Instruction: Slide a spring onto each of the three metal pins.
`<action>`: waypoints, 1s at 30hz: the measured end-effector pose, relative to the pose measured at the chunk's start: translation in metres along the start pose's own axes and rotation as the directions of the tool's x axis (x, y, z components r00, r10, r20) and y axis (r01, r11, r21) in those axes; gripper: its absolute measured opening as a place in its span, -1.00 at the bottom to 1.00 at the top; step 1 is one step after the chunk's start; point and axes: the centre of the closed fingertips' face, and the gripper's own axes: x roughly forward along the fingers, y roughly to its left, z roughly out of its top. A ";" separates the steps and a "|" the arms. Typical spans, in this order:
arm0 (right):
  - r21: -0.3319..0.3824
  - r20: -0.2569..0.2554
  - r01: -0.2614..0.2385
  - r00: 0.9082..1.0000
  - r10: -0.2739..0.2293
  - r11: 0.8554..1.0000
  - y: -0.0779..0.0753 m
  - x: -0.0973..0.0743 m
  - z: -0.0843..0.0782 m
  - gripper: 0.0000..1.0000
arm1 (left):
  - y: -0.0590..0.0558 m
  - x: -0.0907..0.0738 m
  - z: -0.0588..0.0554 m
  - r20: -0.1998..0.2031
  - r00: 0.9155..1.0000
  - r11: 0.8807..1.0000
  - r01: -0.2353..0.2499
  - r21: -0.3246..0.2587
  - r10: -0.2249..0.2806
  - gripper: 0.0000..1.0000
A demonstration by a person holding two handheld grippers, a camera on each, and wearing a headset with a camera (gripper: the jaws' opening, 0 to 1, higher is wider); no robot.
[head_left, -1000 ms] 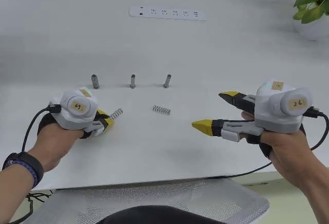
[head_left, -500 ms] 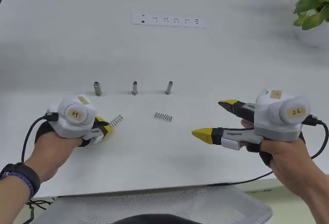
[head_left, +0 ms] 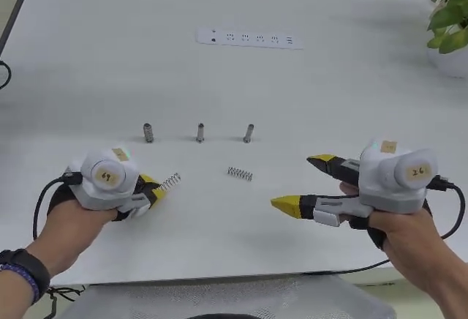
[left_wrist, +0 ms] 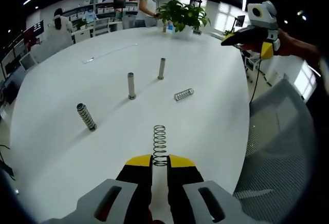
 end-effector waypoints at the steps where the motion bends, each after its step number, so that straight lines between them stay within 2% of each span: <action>1: 0.001 0.000 -0.005 1.000 0.005 1.000 0.001 0.001 0.000 0.41 | -0.002 -0.002 0.000 0.002 1.000 1.000 0.000 0.003 0.000 -0.95; 7: -0.003 -0.004 -0.032 0.999 0.032 0.999 0.009 0.007 -0.002 0.40 | -0.014 -0.013 0.003 0.015 1.000 0.999 0.012 0.035 -0.013 -0.95; 10: -0.004 -0.008 -0.043 0.999 0.043 0.999 0.013 0.009 -0.003 0.39 | -0.022 -0.019 0.008 0.023 0.999 0.998 0.021 0.056 -0.023 -0.95; 13: -0.007 -0.010 -0.053 0.999 0.053 0.999 0.015 0.011 -0.003 0.38 | -0.024 -0.019 0.010 0.031 0.999 0.997 0.027 0.068 -0.030 -0.95; 23: -0.023 -0.007 -0.099 0.995 0.099 0.995 0.027 0.018 0.000 0.31 | -0.041 -0.033 0.041 0.078 0.995 0.989 0.050 0.139 -0.062 -0.94; 30: -0.030 -0.001 -0.134 0.991 0.134 0.990 0.036 0.023 0.004 0.23 | -0.050 -0.035 0.052 0.096 0.992 0.982 0.065 0.177 -0.082 -0.94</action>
